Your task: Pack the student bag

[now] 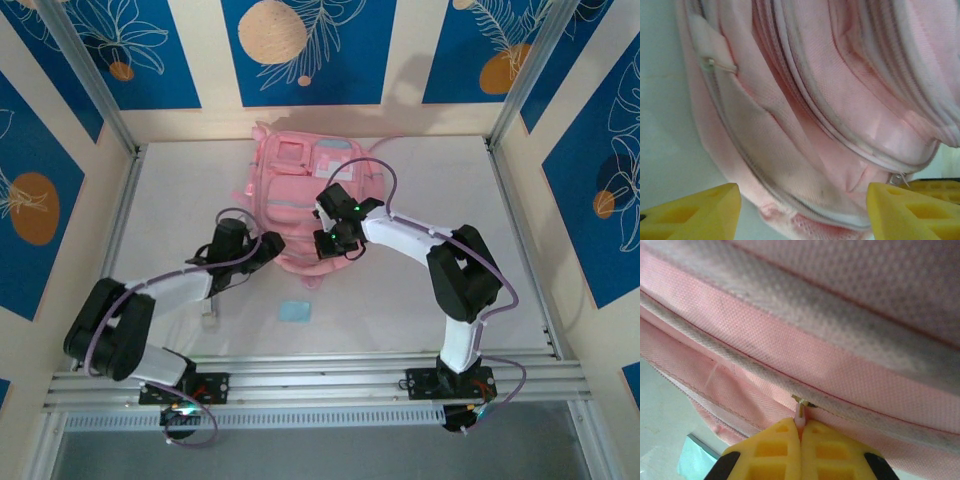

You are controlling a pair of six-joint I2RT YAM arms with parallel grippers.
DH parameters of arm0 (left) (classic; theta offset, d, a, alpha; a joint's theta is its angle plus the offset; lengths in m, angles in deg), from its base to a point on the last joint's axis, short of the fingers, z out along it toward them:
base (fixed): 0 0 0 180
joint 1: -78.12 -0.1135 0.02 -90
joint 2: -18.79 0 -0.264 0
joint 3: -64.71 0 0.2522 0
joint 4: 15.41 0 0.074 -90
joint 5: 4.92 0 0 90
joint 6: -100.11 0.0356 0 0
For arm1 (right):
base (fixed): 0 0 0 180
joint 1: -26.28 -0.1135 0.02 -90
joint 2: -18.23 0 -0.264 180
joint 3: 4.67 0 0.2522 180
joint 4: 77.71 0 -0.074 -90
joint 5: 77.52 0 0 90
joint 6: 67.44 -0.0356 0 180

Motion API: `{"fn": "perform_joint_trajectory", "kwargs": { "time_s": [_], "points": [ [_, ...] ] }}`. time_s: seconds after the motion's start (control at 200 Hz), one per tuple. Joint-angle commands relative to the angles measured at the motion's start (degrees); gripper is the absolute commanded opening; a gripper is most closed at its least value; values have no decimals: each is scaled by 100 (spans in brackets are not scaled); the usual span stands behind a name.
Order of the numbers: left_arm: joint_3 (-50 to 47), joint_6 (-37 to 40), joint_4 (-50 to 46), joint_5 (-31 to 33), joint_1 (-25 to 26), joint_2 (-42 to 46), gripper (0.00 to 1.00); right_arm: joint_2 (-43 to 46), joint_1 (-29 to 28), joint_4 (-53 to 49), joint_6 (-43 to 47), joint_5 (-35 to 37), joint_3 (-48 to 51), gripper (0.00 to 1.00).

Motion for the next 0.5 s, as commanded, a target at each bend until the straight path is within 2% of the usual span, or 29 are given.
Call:
{"fn": "perform_joint_trajectory", "kwargs": {
  "time_s": [0.0, 0.055, 0.11, 0.17, 0.3, 0.495],
  "points": [
    [278, -290, 763, 342, 160, -529, 61, 134, -92, -294, 55, -62, 109, 0],
    [358, -281, 1000, 345, 175, -810, 47, 194, -83, -408, 81, 17, 149, 0],
    [391, -321, 1224, 337, 167, -1035, 22, 262, -76, -533, 134, 130, 199, 0],
    [404, -331, 1331, 331, 145, -1151, 0, 343, -49, -697, 246, 276, 239, 0],
    [404, -100, 1088, 265, 49, -1052, 0, 559, 171, -1027, 696, 474, 421, 0],
    [444, 516, 252, -199, -247, -762, 0, 846, 780, -1034, 1327, 986, 708, 0]
  ]
}}
